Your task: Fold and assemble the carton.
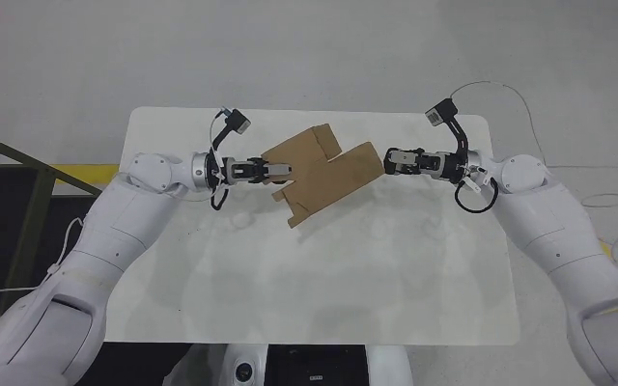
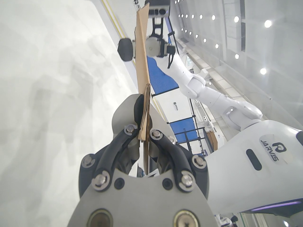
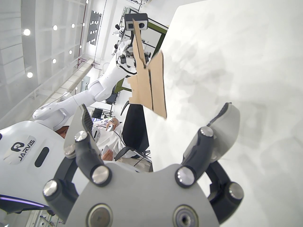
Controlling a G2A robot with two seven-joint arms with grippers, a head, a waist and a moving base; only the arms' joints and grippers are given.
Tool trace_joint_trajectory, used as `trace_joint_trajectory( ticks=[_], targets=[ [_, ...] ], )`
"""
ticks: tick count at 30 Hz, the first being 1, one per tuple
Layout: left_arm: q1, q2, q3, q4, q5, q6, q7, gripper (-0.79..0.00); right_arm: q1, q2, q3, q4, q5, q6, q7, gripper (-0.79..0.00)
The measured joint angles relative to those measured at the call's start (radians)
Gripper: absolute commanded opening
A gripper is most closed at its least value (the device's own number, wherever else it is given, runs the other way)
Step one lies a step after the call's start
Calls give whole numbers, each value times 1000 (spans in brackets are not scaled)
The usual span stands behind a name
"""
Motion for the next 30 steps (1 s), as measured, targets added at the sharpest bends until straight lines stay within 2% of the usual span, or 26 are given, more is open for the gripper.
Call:
trace_joint_trajectory(
  ticks=[16, 20, 30],
  targets=[
    [1, 2, -11, -7, 8, -8, 10, -785, 0, 0, 0, 0, 0, 0, 0, 0],
    [20, 5, -22, -33, 34, 22, 39, -785, -13, 1, 4, -19, -16, 16, -7, 0],
    [51, 13, -59, -74, -25, 83, -83, -785, -11, -7, 4, -48, -28, 113, 112, 0]
  ],
)
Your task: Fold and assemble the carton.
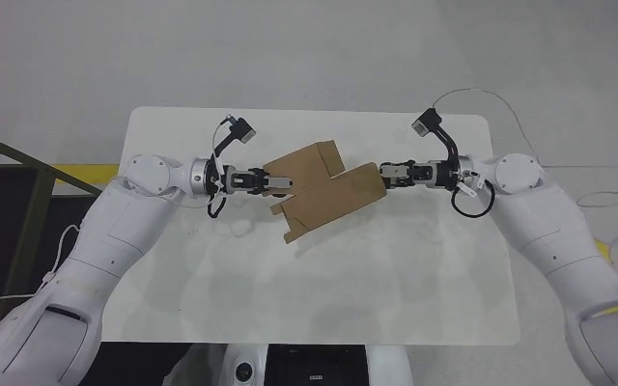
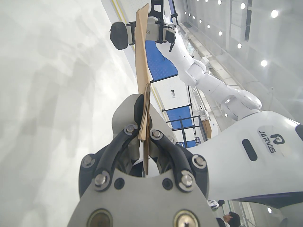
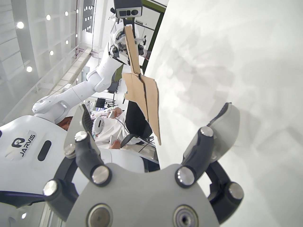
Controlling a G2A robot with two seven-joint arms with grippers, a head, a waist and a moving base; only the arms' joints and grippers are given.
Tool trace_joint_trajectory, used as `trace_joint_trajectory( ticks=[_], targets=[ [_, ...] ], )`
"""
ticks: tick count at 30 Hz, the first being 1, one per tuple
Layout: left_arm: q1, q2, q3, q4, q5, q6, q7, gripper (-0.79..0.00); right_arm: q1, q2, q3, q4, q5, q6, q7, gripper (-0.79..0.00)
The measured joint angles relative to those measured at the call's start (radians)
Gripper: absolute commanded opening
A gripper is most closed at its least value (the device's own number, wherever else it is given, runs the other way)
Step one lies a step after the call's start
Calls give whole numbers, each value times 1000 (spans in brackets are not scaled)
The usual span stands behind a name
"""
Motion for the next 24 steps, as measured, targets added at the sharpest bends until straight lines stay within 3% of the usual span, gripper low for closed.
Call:
trace_joint_trajectory(
  ticks=[24],
  targets=[
    [6, -24, -10, -4, 39, 4, -3, -785, -12, -18, -2, -69, 74, 56, 57, 0]
  ],
)
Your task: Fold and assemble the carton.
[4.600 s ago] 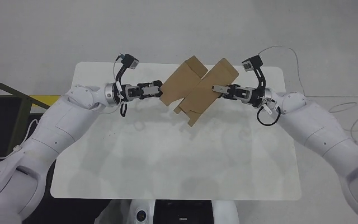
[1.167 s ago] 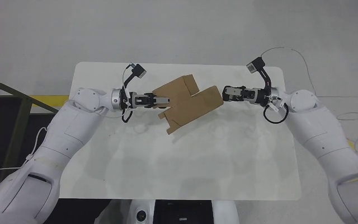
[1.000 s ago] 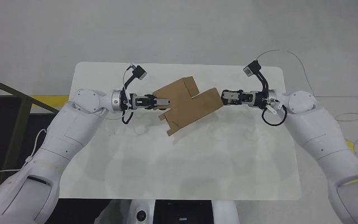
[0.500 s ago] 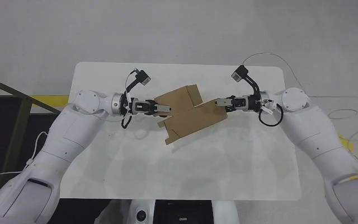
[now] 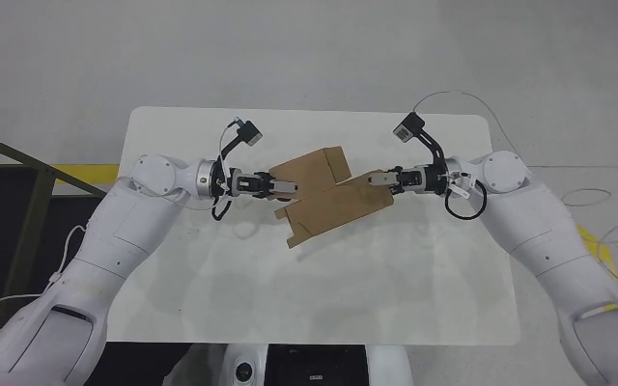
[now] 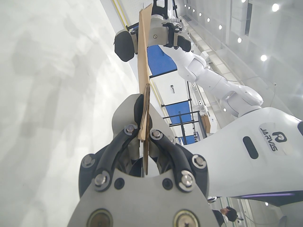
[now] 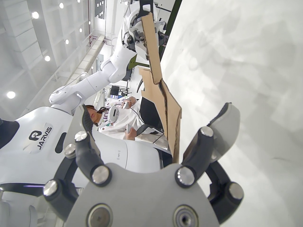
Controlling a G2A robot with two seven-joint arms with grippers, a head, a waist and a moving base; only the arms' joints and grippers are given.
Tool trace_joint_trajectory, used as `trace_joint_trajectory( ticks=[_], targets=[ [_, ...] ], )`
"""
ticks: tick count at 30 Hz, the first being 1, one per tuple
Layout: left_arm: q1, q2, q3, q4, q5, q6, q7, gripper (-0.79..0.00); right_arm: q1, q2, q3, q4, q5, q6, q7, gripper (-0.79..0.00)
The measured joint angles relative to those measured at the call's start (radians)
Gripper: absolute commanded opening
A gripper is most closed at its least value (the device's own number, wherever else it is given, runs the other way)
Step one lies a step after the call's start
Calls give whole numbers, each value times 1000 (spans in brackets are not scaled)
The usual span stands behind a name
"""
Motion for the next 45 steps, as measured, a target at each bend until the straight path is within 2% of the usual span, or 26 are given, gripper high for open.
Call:
trace_joint_trajectory(
  ticks=[17, 19, 23, 27, 29, 31, 35, 37, 40, 43, 44, 45],
  targets=[
    [-12, -20, -12, 21, -8, 12, -12, -785, -7, -1, -1, -39, -42, 11, 12, 0],
    [-12, -21, -16, 25, -12, 15, -15, -785, -5, -1, -7, -41, -53, 13, 13, -31],
    [-11, -23, -22, 27, -18, 22, -22, -785, -1, 0, -16, -39, -65, 10, 10, -397],
    [-7, -24, -26, 25, -21, 32, -32, -785, 7, 0, -26, -35, -74, 5, 5, -480],
    [-4, -25, -28, 27, -23, 36, -36, -785, 11, 0, -32, -33, -81, 5, 5, -557],
    [-3, -25, -31, 29, -24, 40, -40, -785, 17, 0, -41, -32, -89, 8, 8, -579],
    [-4, -26, -39, 30, -25, 45, -45, -785, 26, 1, -54, -30, -89, 6, 6, -696],
    [-4, -26, -43, 30, -27, 47, -47, -785, 29, 1, -60, -29, -88, 5, 5, -714],
    [-3, -27, -46, 29, -25, 50, -51, -785, 33, 2, -69, -28, -84, 2, 2, -785],
    [-2, -28, -49, 28, -24, 54, -54, -785, 34, 3, -76, -31, -75, 1, 2, -785],
    [-2, -28, -50, 27, -24, 55, -55, -539, 35, 3, -78, -33, -70, 1, 1, -785],
    [-1, -28, -51, 27, -23, 56, -56, -15, 35, 3, -80, -34, -65, 1, 1, -785]
  ],
)
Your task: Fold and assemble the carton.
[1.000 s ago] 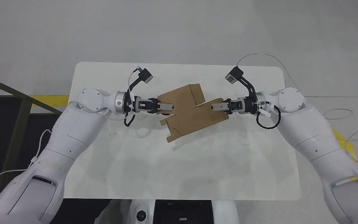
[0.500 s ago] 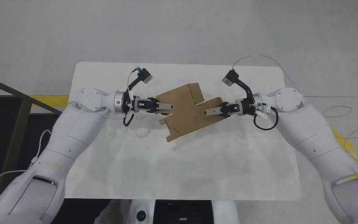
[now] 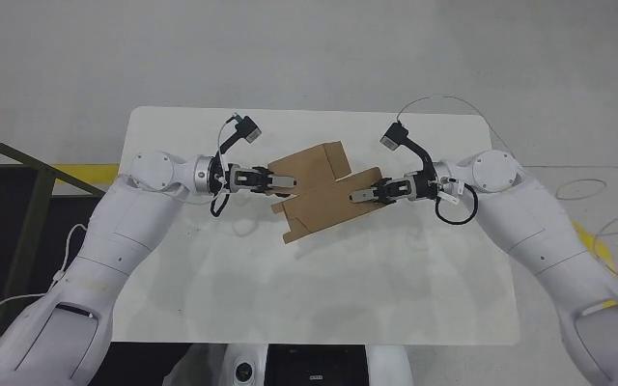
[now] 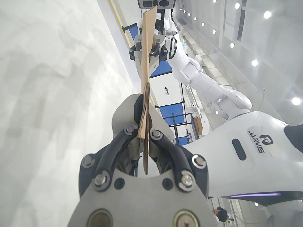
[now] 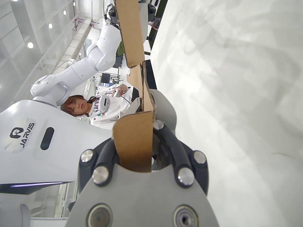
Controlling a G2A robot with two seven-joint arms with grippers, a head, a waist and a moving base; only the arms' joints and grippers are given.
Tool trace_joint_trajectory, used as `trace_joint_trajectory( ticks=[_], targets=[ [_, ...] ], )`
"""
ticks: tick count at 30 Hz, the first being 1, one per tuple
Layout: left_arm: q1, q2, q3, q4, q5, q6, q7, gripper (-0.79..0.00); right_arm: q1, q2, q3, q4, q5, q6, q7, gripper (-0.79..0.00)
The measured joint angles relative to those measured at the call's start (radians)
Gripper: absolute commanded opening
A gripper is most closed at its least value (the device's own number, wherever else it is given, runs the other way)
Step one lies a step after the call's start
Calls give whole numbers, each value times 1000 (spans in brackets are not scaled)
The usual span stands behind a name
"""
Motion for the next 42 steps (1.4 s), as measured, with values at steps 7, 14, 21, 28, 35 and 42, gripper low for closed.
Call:
trace_joint_trajectory(
  ticks=[7, 14, 21, 28, 35, 42],
  targets=[
    [7, 1, -24, 0, -23, -2, 1, 0, 8, 1, -6, 21, 14, -1, -1, -785],
    [25, 5, -52, -9, -50, 8, -4, 0, 8, -4, -6, 44, 30, -7, -7, -785],
    [31, 2, -80, -4, -105, 33, -9, 0, 7, -7, -5, 70, 24, -16, -16, -785],
    [36, 0, -104, -14, -160, 59, -38, 0, 9, -12, -5, 86, 21, -19, -19, -785],
    [41, -1, -126, -43, -175, 74, -53, 0, 14, -19, -15, 104, 7, -20, -20, -785],
    [50, -2, -144, -66, -170, 79, -58, 0, 19, -26, -21, 115, 3, -21, -21, -785]
  ],
)
